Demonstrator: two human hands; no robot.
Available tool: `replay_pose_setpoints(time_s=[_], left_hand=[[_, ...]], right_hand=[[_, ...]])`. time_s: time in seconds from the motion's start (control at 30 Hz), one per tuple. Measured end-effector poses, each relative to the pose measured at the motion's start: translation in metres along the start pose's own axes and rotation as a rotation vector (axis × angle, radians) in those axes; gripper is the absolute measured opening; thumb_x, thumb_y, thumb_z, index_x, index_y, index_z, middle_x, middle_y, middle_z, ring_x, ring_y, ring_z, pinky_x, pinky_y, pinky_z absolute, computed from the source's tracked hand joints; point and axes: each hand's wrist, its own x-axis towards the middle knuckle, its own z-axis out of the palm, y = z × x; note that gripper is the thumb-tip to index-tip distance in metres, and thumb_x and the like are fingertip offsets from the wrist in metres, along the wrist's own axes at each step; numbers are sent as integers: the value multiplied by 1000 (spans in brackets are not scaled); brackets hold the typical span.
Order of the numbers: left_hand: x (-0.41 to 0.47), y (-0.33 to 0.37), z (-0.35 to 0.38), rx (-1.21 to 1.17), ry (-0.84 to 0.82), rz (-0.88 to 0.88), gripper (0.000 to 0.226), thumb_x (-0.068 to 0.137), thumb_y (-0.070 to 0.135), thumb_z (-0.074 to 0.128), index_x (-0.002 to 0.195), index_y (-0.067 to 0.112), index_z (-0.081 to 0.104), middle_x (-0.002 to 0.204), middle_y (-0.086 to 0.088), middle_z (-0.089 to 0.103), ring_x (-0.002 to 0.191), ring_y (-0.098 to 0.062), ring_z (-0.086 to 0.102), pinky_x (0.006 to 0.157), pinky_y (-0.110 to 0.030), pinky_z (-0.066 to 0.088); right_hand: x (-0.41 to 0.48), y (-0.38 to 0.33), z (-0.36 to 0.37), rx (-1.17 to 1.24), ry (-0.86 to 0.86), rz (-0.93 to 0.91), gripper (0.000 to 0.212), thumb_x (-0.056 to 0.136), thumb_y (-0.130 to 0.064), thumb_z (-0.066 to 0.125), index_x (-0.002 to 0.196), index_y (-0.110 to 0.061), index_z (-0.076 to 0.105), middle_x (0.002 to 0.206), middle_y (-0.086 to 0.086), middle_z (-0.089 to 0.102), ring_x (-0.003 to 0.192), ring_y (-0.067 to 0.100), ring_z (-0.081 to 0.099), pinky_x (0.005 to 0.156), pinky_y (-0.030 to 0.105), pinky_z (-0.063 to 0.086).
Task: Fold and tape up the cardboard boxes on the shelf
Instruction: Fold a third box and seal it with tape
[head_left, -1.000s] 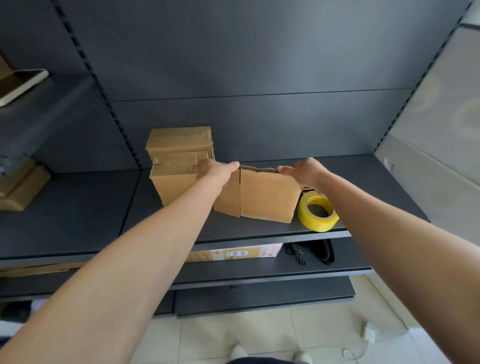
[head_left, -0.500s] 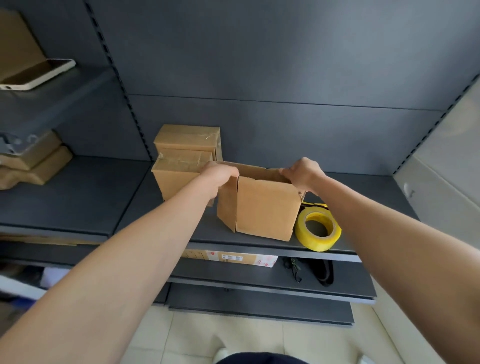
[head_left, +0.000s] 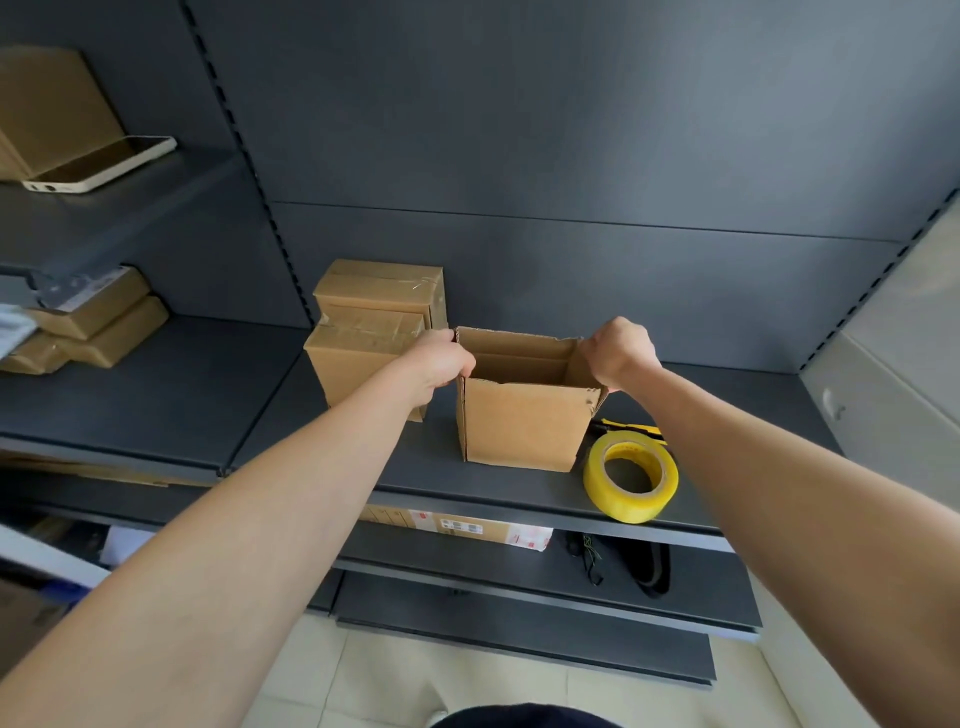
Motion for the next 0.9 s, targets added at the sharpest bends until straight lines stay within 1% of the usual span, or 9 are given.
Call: replay_pose_setpoints(time_s=[0.07, 0.13, 0.2, 0.27, 0.4, 0.5, 0.63, 0.73, 0.9], left_hand=[[1, -2, 1, -20, -15, -8, 64, 84, -3, 57, 142, 12, 38, 139, -9, 44, 114, -24, 50, 93, -33, 49], [3, -2, 2, -50, -18, -13, 58, 86, -1, 58, 140, 11, 40, 136, -9, 46, 116, -24, 49, 95, -33, 48], [4, -2, 3, -59, -10, -9, 59, 87, 1, 58, 141, 12, 39, 137, -8, 45, 121, -26, 48, 99, -36, 46], [5, -2, 4, -54, -11, 2, 61, 87, 1, 58, 143, 12, 36, 139, -7, 44, 123, -26, 47, 101, -37, 45], [7, -1, 3, -44, -39, 24, 62, 87, -1, 56, 144, 13, 35, 141, -7, 42, 116, -22, 46, 90, -31, 45], [8, 1, 2, -11, -64, 27, 67, 87, -4, 53, 147, 15, 31, 148, -6, 36, 126, -26, 44, 97, -34, 47], [9, 4, 1, 9, -132, 42, 64, 87, -7, 49, 145, 15, 35, 147, -7, 37, 125, -27, 44, 101, -40, 47], [9, 7, -2, -11, -187, 29, 68, 88, -9, 48, 148, 15, 29, 151, -7, 32, 128, -28, 42, 103, -40, 44], [10, 7, -3, -72, -175, 29, 69, 88, -9, 55, 148, 13, 29, 147, -9, 40, 127, -28, 46, 105, -39, 43]], right_hand=[[0, 2, 1, 10, -25, -20, 34, 99, -26, 44, 104, 1, 63, 85, 11, 57, 72, 26, 53, 61, 32, 44], [0, 3, 2, 58, -57, -68, 36, 99, -31, 46, 109, -1, 65, 101, 14, 64, 87, 30, 60, 76, 37, 54], [-1, 4, 3, 95, -98, -102, 39, 97, -35, 50, 115, -4, 64, 112, 14, 63, 101, 32, 60, 89, 40, 51], [0, 5, 7, 146, -118, -114, 41, 96, -37, 53, 122, -6, 61, 119, 12, 61, 107, 30, 58, 93, 36, 49], [3, 7, 13, 276, -97, -72, 42, 93, -40, 55, 119, -7, 63, 113, 10, 62, 96, 26, 58, 83, 32, 48], [8, 9, 13, 224, -111, -42, 41, 96, -44, 49, 113, -10, 65, 103, 10, 64, 82, 25, 60, 67, 28, 50], [12, 13, 9, 213, -92, -12, 42, 97, -39, 47, 103, -1, 65, 70, 6, 55, 67, 28, 62, 46, 23, 43], [16, 14, 9, 284, -83, 39, 38, 96, -39, 49, 101, -4, 66, 76, 8, 58, 74, 33, 66, 48, 26, 48], [23, 13, 16, 304, 10, 124, 41, 92, -46, 55, 93, -5, 64, 83, 8, 60, 65, 23, 58, 61, 33, 53]])
